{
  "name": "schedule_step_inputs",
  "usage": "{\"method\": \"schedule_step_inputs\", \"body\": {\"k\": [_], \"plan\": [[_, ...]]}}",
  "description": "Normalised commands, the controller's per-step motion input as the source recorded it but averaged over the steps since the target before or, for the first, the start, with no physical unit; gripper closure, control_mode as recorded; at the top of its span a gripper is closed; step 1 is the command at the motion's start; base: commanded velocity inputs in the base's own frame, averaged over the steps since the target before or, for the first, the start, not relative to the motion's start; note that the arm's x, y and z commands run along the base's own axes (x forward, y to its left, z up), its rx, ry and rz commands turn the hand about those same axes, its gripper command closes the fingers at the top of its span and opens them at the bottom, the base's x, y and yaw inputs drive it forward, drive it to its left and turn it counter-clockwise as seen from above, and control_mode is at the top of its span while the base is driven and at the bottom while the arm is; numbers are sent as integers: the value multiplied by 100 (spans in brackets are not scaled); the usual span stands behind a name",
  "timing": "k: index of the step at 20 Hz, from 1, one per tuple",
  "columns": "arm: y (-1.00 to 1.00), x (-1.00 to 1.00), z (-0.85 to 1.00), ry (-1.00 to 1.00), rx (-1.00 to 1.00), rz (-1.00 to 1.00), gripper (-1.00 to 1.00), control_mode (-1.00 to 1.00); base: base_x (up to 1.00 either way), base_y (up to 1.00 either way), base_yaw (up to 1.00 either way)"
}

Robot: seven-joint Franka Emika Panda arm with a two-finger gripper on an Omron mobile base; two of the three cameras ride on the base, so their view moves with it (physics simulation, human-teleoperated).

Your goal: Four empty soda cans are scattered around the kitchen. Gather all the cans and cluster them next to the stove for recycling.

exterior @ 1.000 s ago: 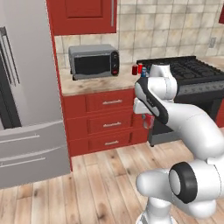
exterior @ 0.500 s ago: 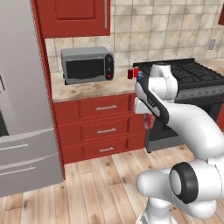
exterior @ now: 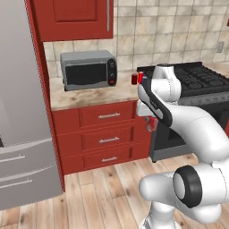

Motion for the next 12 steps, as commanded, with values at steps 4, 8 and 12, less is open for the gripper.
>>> {"method": "schedule_step_inputs", "body": {"k": [4, 8, 12], "plan": [[0, 0, 0, 0, 0, 0, 100, 100, 43, -31, 0], [0, 0, 0, 0, 0, 0, 100, 100, 48, -32, 0], [0, 0, 0, 0, 0, 0, 100, 100, 49, -33, 0]]}}
